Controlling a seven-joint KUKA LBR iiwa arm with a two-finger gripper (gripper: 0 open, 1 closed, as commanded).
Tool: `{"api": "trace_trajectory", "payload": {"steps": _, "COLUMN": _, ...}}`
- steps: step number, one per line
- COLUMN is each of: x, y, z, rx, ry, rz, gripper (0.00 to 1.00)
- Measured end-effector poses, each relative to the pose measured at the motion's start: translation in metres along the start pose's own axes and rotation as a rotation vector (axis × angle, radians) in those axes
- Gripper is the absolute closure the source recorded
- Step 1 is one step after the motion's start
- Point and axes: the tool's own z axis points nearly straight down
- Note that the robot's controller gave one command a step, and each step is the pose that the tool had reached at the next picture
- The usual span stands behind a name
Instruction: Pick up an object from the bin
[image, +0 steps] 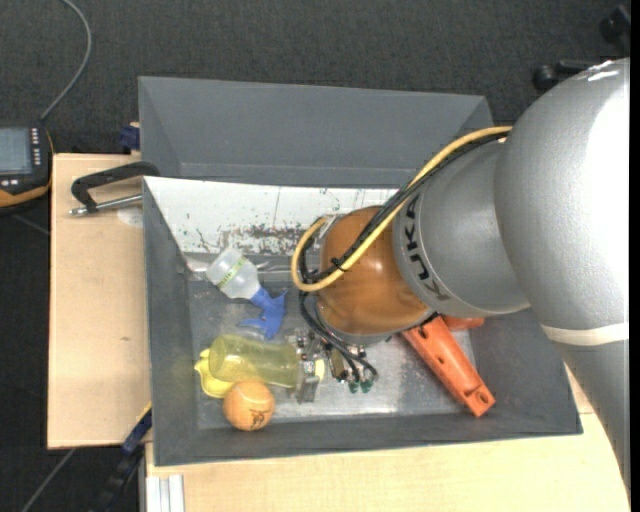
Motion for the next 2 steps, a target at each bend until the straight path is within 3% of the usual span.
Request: {"api": "trace_trajectory", "payload": {"steps": 2, "x": -0.023, "y": -0.043, "z": -0.003, "rx": -0.001, "ry": -0.007, "rz": 0.042, "gripper": 1.00}}
